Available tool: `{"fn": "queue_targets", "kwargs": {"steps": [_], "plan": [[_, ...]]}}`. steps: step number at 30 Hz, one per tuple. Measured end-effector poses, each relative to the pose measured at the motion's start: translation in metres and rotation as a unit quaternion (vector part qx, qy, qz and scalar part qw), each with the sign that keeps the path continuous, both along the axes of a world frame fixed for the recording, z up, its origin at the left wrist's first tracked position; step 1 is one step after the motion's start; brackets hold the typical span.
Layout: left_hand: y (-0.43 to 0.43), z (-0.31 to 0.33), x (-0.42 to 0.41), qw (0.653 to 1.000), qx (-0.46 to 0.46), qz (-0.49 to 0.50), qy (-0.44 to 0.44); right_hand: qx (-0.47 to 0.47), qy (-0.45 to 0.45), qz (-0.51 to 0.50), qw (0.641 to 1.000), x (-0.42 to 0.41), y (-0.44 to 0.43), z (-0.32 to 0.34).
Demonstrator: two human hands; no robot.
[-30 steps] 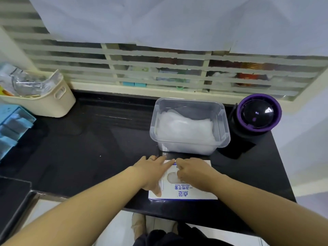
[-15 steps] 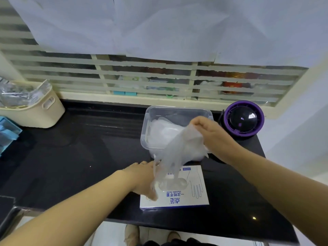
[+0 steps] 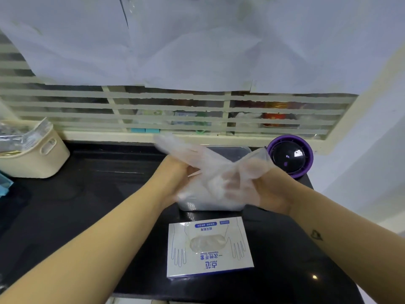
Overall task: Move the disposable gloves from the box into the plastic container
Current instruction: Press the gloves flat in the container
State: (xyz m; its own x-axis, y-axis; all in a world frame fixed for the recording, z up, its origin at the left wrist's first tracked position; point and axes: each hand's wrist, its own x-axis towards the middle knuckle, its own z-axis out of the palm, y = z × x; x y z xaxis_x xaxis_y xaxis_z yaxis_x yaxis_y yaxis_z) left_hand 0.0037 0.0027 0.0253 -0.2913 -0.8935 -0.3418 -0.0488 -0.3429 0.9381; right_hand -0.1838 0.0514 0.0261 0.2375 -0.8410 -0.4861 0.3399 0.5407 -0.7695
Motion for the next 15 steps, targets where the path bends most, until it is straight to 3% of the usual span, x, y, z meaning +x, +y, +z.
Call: {"fn": "queue_targets", "kwargs": {"steps": [3, 5, 10, 13, 15], "plan": [[-0.002, 0.014, -0.010, 0.999, -0.022, 0.033, -0.030, 0.029, 0.020, 0.048, 0.998, -0.005, 0.002, -0.008], [-0.005, 0.016, -0.005, 0.997, -0.045, 0.042, -0.047, 0.041, 0.080, 0.017, 0.996, -0.011, 0.000, -0.012], [-0.026, 0.021, 0.001, 0.993, -0.015, 0.064, -0.102, -0.051, 0.144, -0.044, 0.987, -0.020, -0.021, 0.000], [-0.033, 0.017, 0.005, 0.992, 0.017, 0.101, -0.071, -0.091, 0.165, 0.031, 0.982, -0.019, -0.029, 0.007], [-0.035, 0.011, 0.008, 0.989, 0.055, 0.134, -0.006, -0.100, 0.178, 0.051, 0.977, -0.011, -0.027, 0.001]]}}
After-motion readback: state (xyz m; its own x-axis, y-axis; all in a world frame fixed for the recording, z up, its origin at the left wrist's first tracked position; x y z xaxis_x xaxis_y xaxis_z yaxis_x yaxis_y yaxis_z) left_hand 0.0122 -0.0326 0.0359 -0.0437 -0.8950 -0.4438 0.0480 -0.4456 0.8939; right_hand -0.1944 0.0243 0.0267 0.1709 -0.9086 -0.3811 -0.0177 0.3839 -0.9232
